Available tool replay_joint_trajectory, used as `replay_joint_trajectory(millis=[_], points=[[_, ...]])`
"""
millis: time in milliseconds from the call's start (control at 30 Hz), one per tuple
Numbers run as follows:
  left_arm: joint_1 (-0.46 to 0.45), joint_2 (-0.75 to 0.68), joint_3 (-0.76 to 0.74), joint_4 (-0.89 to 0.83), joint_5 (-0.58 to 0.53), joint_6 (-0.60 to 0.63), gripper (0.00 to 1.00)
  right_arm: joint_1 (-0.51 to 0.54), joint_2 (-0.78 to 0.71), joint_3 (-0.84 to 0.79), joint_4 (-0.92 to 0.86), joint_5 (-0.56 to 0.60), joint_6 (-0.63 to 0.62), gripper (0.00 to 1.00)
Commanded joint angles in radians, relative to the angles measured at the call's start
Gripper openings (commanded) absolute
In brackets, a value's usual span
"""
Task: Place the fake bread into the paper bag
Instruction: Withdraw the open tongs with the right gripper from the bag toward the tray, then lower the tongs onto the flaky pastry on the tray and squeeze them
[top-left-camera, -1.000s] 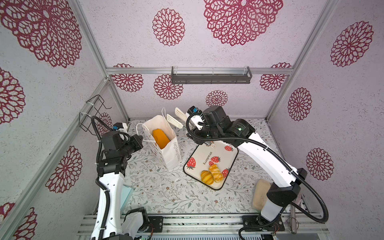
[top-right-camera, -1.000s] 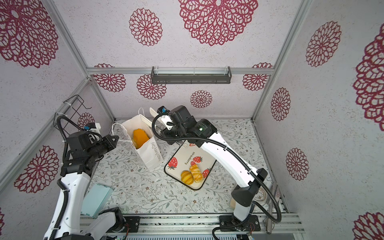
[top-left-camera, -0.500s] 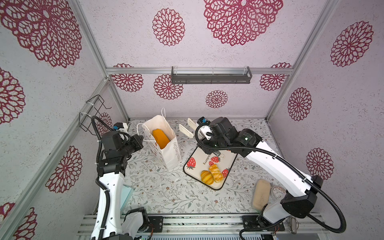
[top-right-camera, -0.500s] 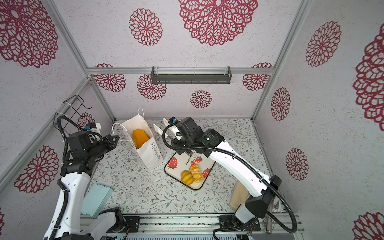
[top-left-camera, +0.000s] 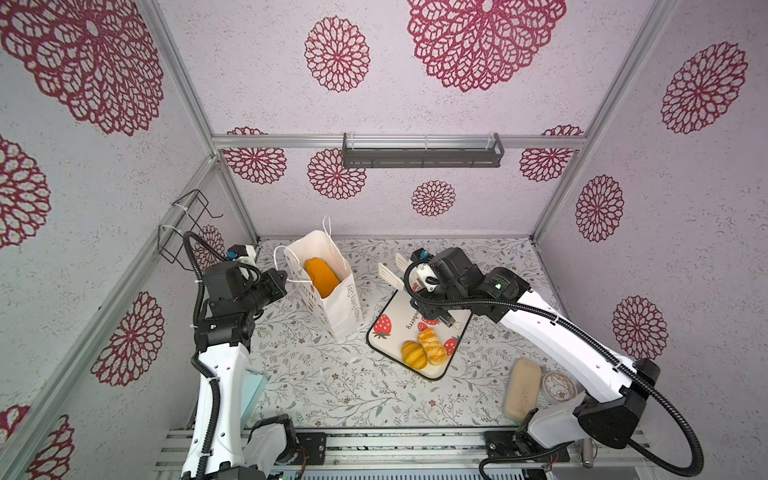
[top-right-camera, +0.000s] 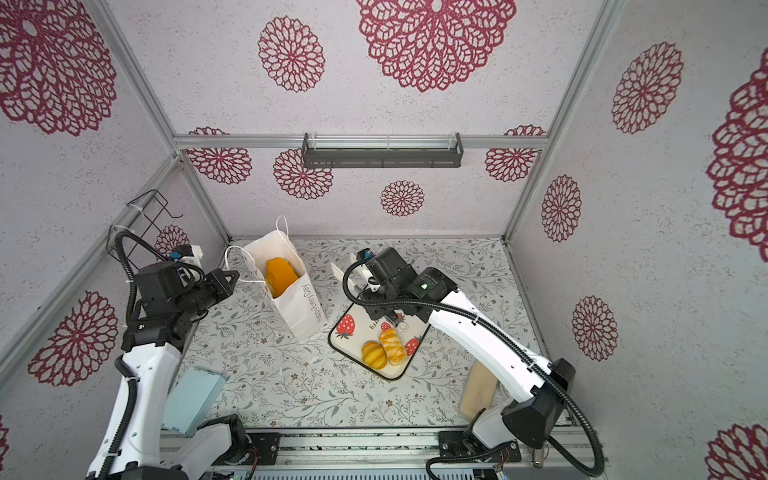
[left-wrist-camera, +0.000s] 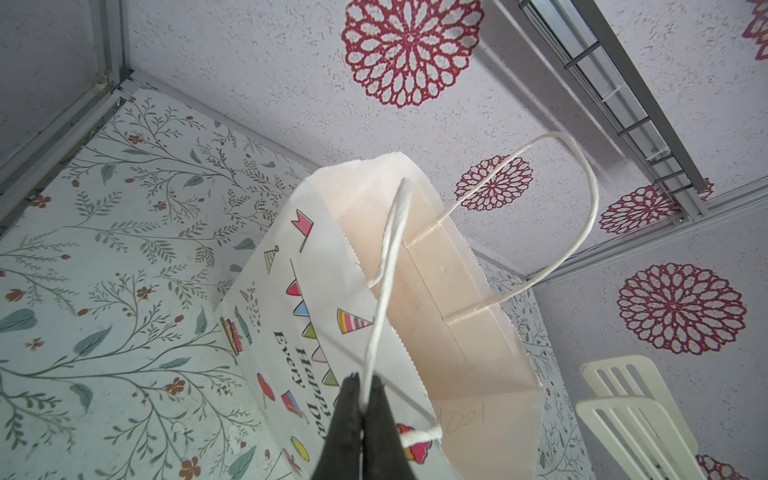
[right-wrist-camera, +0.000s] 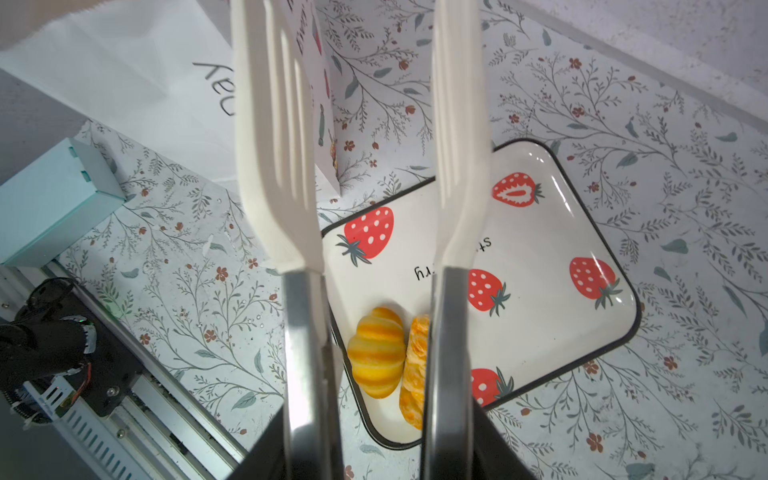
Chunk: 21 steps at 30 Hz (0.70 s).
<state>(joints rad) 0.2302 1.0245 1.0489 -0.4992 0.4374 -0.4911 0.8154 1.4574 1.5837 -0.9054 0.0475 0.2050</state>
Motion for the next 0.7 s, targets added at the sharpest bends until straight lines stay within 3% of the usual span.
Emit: replay_joint_trajectory(millis=[0, 667], points=[[0.007, 0.009, 0.003, 0.022, 0.007, -0.004, 0.0, -0.026, -0.06, -0.023, -0.023, -0.011, 0.04, 0.49], [0.007, 0.012, 0.0, 0.026, 0.017, -0.006, 0.0, -0.105, -0.157, -0.326, -0.081, -0.102, 0.185, 0.56]])
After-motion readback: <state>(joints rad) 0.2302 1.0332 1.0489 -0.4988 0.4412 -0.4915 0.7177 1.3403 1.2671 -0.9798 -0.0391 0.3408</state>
